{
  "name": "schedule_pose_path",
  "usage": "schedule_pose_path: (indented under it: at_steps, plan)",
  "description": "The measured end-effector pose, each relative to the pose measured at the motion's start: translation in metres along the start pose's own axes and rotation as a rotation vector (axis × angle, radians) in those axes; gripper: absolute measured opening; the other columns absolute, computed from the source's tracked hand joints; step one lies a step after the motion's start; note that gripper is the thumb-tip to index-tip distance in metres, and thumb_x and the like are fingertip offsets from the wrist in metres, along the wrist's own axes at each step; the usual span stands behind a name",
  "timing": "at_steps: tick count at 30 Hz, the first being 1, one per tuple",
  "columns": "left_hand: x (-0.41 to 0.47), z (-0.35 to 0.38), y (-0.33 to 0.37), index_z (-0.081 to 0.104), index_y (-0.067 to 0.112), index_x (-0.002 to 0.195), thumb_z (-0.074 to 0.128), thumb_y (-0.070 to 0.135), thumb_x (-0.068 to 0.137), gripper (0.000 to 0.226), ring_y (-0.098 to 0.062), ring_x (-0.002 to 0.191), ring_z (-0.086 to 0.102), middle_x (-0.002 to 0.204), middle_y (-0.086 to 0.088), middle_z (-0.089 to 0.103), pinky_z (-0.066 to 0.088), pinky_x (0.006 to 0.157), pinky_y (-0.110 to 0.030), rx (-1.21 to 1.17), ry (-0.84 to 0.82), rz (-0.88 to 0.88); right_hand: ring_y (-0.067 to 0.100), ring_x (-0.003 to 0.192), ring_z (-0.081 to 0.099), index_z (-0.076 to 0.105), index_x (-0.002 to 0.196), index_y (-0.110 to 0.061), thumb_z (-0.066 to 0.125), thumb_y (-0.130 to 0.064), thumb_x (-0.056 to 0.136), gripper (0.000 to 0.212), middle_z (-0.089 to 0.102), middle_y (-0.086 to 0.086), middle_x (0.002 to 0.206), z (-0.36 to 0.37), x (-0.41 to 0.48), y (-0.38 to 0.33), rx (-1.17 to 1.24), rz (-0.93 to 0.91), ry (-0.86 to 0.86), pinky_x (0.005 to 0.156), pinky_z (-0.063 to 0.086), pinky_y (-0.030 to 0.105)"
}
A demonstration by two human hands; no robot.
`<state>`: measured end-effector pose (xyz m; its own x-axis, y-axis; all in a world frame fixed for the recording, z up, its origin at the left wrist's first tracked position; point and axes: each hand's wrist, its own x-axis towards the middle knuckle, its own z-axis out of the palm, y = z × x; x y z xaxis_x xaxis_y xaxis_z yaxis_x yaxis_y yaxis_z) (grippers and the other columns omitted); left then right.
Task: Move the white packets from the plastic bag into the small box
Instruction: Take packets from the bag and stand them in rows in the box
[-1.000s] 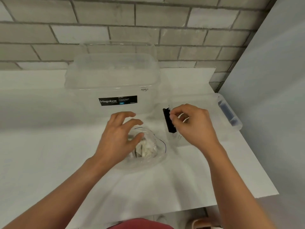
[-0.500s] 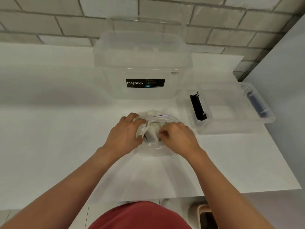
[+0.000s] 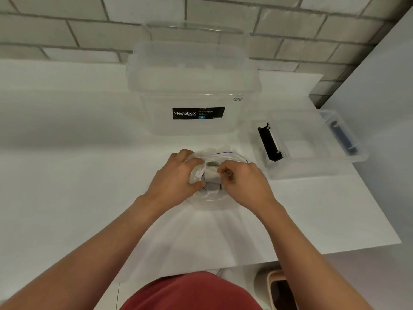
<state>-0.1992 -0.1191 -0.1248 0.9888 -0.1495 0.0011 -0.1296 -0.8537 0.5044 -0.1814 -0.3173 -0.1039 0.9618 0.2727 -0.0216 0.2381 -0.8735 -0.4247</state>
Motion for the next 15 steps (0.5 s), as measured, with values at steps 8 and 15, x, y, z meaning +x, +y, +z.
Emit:
schedule_pose_path:
  at_steps: [8, 15]
  plan:
    - [-0.002, -0.021, 0.033, 0.069, 0.030, 0.119, 0.075, 0.046, 0.082, 0.041, -0.001, 0.097, 0.051, 0.115, 0.014, 0.053, 0.037, 0.078, -0.011, -0.182, 0.165, 0.157, 0.029, 0.084, 0.067, 0.074, 0.111, -0.025, 0.059, -0.009, 0.094, 0.028, 0.065, -0.006, 0.103, -0.064, 0.001, -0.005, -0.206, -0.382, 0.003, 0.062, 0.055, 0.043]
    - [0.004, -0.017, 0.062, 0.071, 0.024, 0.102, 0.079, 0.031, 0.083, 0.022, 0.010, 0.077, 0.059, 0.095, 0.016, 0.061, 0.043, 0.065, -0.009, -0.350, 0.089, 0.117, 0.022, 0.087, 0.066, 0.073, 0.111, -0.029, 0.060, -0.012, 0.095, 0.026, 0.066, -0.010, 0.105, -0.098, 0.002, -0.016, -0.200, -0.493, -0.044, 0.067, 0.055, 0.042]
